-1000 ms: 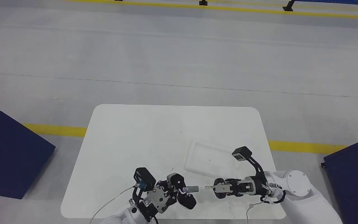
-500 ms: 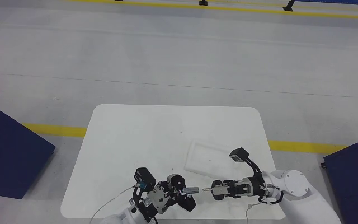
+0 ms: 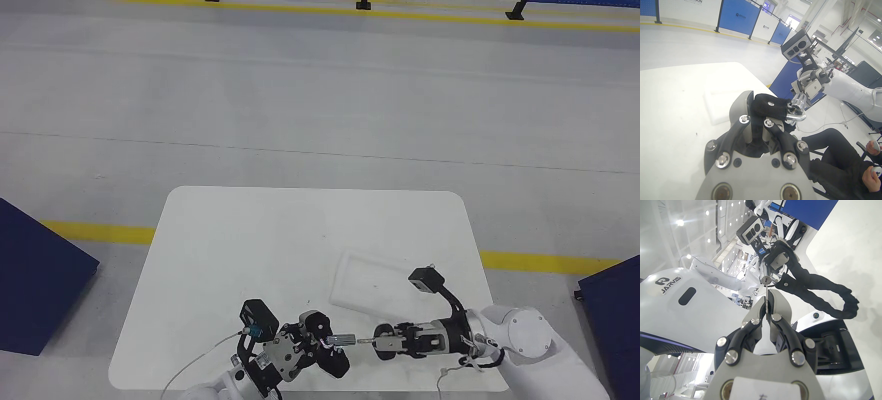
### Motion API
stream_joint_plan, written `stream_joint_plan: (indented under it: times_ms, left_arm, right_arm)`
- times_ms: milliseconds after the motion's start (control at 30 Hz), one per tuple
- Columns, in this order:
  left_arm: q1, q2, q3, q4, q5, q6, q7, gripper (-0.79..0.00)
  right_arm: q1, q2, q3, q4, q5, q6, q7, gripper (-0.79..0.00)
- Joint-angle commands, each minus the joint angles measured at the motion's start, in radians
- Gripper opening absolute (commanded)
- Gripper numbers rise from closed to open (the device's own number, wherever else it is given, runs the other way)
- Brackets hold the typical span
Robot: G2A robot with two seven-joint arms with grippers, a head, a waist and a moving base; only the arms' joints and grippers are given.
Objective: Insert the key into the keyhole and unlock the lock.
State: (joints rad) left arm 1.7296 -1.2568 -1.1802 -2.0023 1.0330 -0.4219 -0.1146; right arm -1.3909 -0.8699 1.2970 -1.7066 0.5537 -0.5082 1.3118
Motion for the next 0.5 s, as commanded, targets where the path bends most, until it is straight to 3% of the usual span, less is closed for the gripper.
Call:
stream_joint_plan:
  times_ms: [0,467]
  left_arm:
    - [0.000,0.000,0.000,0.000,0.000,0.000,0.000,-0.785]
    - [0.000,0.000,0.000,0.000,0.000,0.000,0.000,-0.785]
  right_arm:
    - [-0.001,0.001,0.000,-0.002,0.000,0.000,0.000,-0.785]
    - [0.013,0.005,-0.015,0.010,0.007,0.001,0.001,-0.785]
